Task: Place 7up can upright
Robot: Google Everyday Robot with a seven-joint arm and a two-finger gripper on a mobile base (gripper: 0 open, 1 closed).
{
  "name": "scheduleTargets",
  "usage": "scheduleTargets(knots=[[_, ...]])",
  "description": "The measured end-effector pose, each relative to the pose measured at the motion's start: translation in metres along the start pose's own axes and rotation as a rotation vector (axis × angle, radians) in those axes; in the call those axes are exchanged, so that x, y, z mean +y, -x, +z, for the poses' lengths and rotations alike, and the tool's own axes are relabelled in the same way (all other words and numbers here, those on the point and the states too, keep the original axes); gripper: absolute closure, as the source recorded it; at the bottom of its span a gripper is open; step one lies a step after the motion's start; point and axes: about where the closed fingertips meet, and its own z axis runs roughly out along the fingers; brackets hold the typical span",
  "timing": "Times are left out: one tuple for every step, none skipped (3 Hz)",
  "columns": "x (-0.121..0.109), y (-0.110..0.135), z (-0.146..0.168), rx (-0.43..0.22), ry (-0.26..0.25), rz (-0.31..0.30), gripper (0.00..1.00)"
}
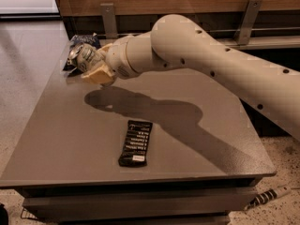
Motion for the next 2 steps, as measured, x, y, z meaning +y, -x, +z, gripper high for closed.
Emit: scheduleTargets(knots=[[0.001, -0.011, 0.002, -0.069, 0.022, 0.084, 1.00], [0.005, -0.025, 0.013, -0.146, 0.070, 0.192, 1.00]])
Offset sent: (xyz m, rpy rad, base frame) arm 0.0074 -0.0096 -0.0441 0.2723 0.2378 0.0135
